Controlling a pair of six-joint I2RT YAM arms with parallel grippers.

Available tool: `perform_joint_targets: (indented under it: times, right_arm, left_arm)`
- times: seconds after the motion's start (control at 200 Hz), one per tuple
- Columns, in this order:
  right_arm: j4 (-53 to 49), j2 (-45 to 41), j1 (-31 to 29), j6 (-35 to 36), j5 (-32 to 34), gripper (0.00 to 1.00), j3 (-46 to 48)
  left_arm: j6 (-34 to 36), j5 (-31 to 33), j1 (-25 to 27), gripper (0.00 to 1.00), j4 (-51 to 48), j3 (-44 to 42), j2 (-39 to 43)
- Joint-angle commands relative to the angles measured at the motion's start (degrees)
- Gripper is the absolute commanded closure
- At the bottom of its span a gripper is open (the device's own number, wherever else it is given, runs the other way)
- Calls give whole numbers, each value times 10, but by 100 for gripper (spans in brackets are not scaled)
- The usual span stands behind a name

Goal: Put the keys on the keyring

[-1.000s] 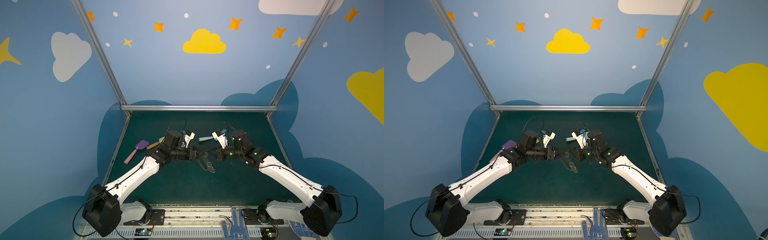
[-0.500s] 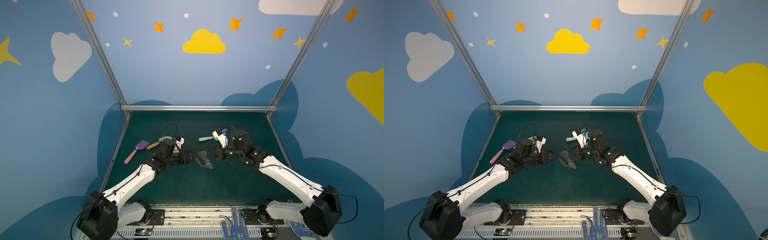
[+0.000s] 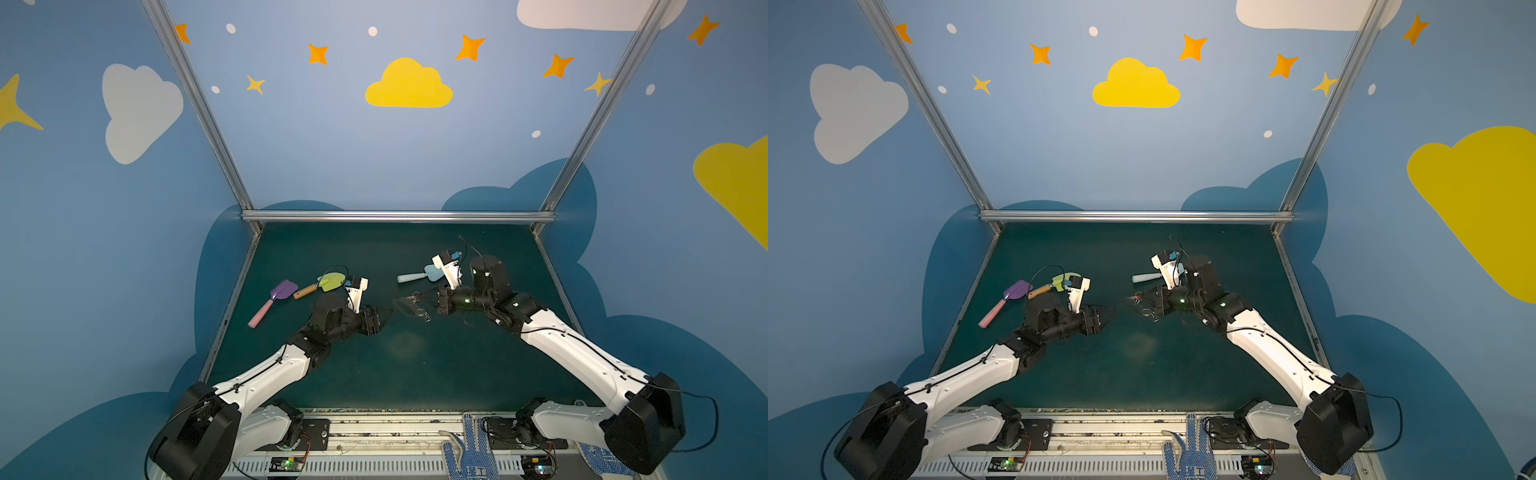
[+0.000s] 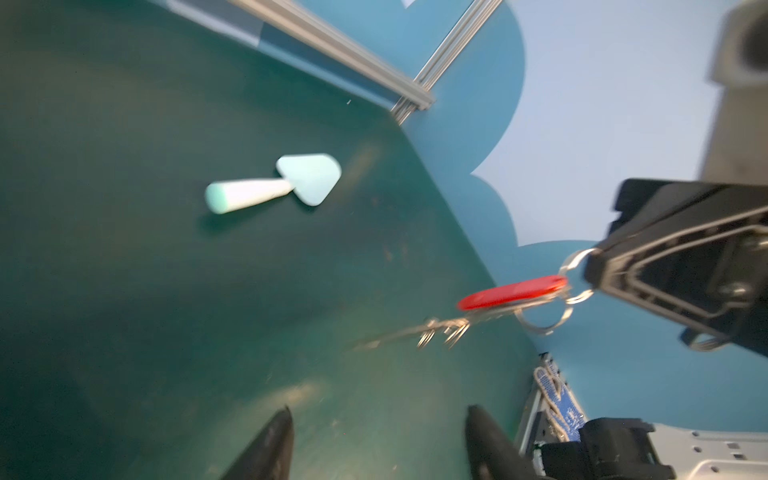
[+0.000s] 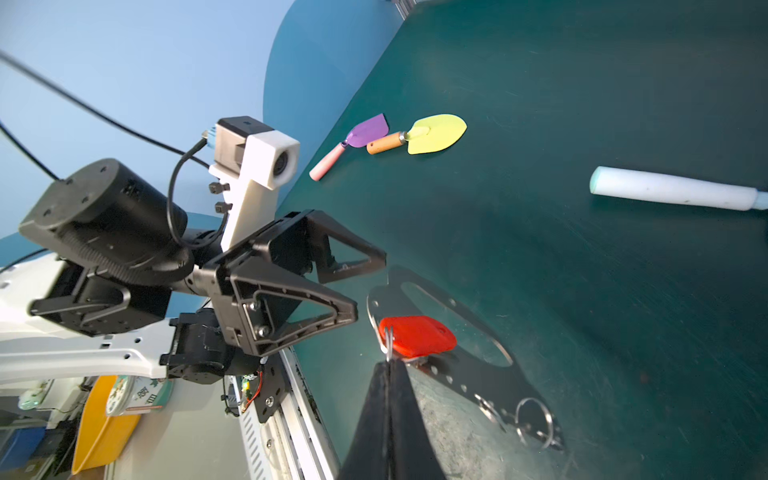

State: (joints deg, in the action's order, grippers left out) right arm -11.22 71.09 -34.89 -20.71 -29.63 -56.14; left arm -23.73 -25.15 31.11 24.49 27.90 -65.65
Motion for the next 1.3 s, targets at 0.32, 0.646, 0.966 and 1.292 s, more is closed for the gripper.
perform_joint_targets:
  times: [0.32, 0.646, 0.966, 1.292]
  right_arm:
    - [37, 8, 17, -9, -62, 100, -22]
    - [50, 6, 20, -16, -83, 100, -20]
    - [46, -7, 22, -15, -87, 100, -21]
    - [45, -12, 25, -14, -100, 100, -26]
  left_arm:
    - [135, -57, 20, 31, 153, 5, -74]
    - [146, -29, 33, 26, 190, 15, -123]
    - [149, -10, 32, 24, 189, 18, -130]
    - [143, -19, 28, 22, 204, 15, -129]
